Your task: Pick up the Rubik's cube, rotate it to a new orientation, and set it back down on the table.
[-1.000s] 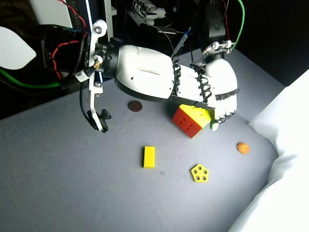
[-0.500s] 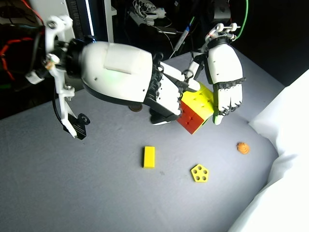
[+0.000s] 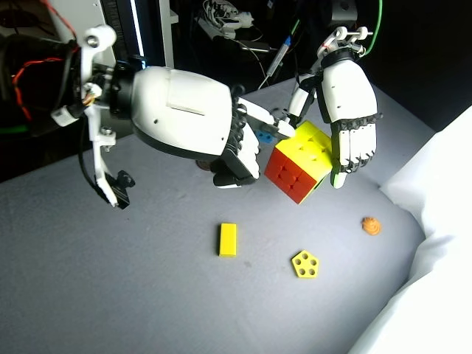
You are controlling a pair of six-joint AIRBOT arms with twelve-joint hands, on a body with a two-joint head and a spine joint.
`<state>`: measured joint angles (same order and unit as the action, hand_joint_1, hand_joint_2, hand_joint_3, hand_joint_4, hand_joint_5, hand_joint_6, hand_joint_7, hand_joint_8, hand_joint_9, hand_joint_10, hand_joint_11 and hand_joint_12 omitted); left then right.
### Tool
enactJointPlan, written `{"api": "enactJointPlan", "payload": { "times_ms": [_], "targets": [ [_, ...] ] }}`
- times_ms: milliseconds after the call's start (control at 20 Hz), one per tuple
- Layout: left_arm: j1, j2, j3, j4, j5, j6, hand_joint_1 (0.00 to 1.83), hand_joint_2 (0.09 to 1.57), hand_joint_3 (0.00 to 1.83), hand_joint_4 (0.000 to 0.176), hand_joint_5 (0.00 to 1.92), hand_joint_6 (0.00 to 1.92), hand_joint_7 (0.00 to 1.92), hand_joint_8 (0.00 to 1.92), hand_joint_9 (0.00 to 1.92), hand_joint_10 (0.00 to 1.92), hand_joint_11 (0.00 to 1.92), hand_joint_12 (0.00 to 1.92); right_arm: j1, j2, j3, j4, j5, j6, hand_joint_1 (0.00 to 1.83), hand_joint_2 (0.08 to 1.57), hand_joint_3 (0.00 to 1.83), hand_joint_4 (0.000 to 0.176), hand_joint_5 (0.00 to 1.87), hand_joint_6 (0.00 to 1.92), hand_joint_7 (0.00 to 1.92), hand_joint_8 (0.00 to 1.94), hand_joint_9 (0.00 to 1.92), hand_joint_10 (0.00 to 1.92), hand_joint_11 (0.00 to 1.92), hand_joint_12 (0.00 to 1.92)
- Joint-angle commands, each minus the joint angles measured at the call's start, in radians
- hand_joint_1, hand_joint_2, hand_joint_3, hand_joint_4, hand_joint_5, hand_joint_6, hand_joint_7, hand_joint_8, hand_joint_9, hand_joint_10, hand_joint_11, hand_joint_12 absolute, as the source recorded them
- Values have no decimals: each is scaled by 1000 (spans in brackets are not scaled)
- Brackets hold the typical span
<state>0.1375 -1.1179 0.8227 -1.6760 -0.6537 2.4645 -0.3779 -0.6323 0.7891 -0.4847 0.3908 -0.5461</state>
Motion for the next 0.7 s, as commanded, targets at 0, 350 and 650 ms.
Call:
{"api": "enactJointPlan", "payload": {
  "times_ms": [0,350,650],
  "targets": [
    [-21,9,-2,64,1,-6,1047,1378,0,0,516,1600,542,1772,319,1637,229,1844,15,-2,-1,20,79,6,19,1339,1,0,115,13,732,1939,898,1921,822,1921],
    [-23,9,-2,64,2,-6,1044,1391,0,0,520,1585,500,1843,241,1726,192,1918,13,-32,-19,0,82,0,0,1353,4,0,126,9,752,1941,893,1921,792,1921],
    [-25,9,3,65,2,-2,1045,1397,0,0,498,1592,508,1846,291,1631,243,1813,7,-66,-19,0,35,-16,0,1349,1,0,149,13,771,1941,935,1921,848,1921]
  ]
}}
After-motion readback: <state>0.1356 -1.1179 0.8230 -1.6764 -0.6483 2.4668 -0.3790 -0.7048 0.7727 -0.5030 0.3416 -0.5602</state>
